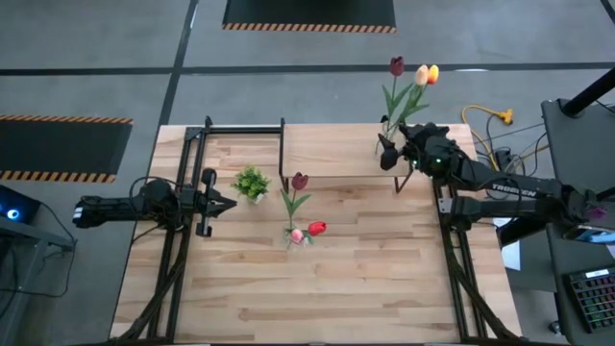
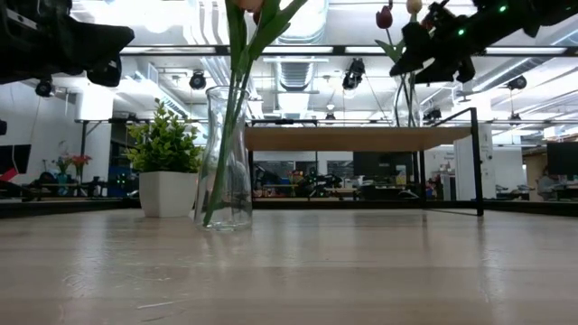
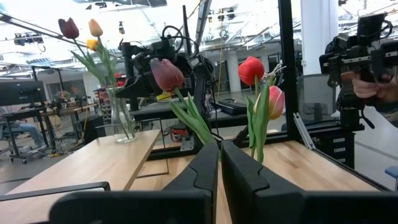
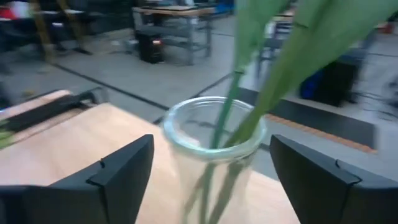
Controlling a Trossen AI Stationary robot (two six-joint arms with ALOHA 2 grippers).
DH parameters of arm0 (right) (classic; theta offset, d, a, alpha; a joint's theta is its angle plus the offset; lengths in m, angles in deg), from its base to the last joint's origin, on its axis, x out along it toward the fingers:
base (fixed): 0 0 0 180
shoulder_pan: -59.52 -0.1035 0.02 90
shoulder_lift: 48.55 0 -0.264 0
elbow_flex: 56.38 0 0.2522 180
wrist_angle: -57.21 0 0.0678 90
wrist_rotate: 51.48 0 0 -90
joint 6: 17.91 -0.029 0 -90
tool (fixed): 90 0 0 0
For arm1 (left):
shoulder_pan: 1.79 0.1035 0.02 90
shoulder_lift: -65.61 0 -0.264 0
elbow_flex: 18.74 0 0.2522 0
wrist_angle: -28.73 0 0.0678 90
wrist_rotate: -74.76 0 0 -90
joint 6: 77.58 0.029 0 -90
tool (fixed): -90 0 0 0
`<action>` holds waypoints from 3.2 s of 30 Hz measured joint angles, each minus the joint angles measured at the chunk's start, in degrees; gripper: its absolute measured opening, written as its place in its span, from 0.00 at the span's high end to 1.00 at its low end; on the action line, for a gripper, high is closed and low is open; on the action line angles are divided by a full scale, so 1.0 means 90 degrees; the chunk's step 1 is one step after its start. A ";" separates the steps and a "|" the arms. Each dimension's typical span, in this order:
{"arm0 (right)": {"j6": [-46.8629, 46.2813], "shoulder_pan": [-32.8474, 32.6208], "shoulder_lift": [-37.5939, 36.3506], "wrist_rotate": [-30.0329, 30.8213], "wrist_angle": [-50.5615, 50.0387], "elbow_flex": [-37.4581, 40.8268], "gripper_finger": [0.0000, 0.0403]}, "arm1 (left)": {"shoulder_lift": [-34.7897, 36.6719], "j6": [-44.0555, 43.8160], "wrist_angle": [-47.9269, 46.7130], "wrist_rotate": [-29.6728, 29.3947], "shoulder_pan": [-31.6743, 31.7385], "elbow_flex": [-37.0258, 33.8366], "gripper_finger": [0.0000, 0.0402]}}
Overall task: Pick and place flowers into a vace then onto a shelf
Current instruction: Put the right transparent vase on the shelf, then adjust the right transparent vase
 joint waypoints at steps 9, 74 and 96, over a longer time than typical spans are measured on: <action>0.0074 -0.0242 -0.1078 -0.2942 -0.0611 0.0358 0.19 | 0.0000 0.0000 -0.0002 0.0000 0.0000 0.0000 0.99; 0.4868 -0.2115 0.0982 -0.3314 0.0236 0.0114 0.19 | 0.0002 -0.0002 -0.0002 -0.0003 0.0000 0.0000 0.99; 0.6137 -0.3785 0.4657 -0.1584 -0.3374 -0.3123 0.19 | -0.0002 -0.0002 -0.0049 -0.0002 0.0000 0.0000 0.99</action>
